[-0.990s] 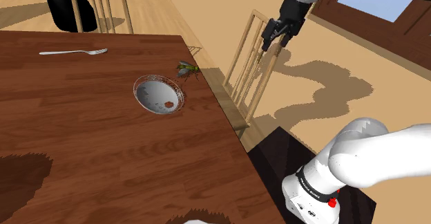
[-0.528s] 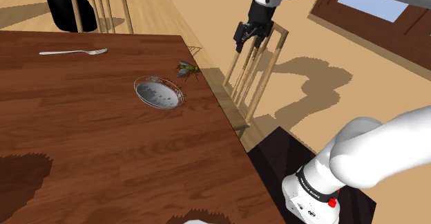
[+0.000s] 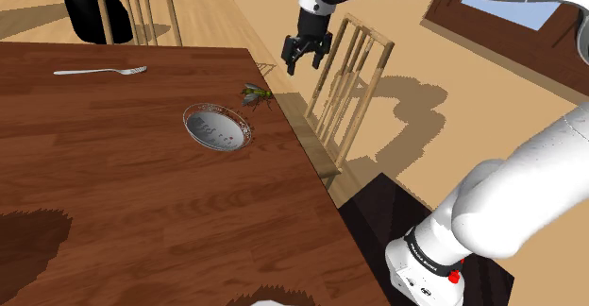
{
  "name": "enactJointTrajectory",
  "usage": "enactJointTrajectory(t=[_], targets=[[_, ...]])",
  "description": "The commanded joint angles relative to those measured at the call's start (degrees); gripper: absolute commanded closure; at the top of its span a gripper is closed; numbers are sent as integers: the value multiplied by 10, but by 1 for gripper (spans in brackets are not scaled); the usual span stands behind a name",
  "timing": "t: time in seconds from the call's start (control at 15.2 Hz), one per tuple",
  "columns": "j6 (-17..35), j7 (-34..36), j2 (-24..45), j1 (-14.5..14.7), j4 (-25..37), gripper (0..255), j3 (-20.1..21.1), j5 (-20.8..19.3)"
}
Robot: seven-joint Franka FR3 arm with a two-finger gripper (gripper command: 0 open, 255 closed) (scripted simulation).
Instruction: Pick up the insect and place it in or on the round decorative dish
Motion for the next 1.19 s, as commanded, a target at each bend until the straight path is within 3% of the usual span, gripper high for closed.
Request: enactJointTrajectory(t=[0.0, 0.73, 1.12], targets=[[9, 7, 46, 6, 30, 0, 7, 1], [-30, 23, 296, 38, 282, 0, 29, -5], [14, 24, 301, 37, 243, 0, 28, -6]])
